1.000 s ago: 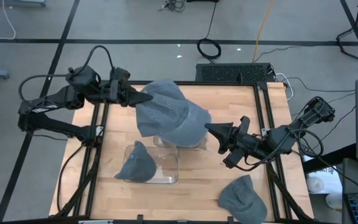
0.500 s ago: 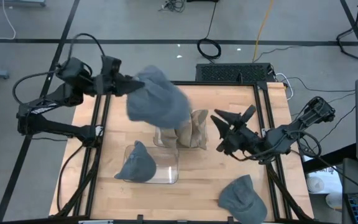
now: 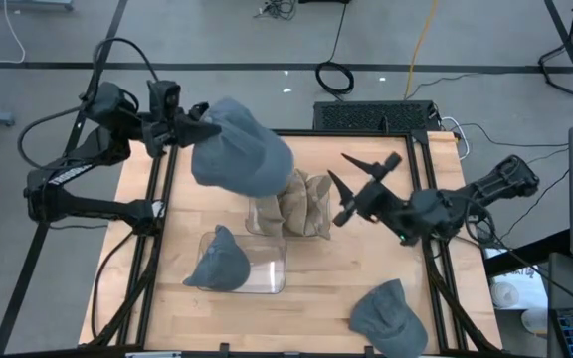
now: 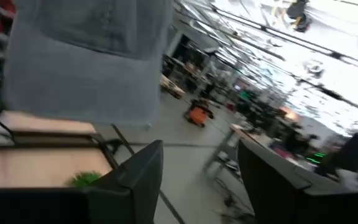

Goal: Pick & Place hat
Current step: Put the top blue cap into the bottom transparent bin

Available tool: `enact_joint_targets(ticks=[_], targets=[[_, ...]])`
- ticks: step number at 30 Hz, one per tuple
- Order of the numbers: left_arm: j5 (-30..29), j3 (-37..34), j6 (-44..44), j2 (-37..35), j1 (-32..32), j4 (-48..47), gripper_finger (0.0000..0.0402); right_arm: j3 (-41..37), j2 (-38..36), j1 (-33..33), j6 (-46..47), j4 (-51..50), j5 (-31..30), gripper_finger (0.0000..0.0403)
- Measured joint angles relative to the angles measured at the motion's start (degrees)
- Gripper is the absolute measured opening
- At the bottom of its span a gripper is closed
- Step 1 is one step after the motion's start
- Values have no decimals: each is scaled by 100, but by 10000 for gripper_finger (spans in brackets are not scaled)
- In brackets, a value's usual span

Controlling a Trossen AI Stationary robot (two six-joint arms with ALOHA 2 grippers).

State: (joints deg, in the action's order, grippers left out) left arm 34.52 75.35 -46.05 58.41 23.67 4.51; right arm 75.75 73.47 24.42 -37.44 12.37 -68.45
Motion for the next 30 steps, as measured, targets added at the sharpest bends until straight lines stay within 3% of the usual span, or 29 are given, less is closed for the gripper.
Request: enact_joint_targets(ticks=[8,13,21,30], targets=[[187,0,1498,-104,82,-744,14,0,0,-1080,1409,-17,1653,196],[-188,0,2182,-304,74,-1489,14,0,1,-1791,1952,-23,2244,196],[-1682,0,2711,-597,-254,-1976,14,0,2,-2797,2359,-21,2390,196],[-3705,0,2475,-600,-1198,-2169,14,0,2,-3746,2328,-110,2373,196]])
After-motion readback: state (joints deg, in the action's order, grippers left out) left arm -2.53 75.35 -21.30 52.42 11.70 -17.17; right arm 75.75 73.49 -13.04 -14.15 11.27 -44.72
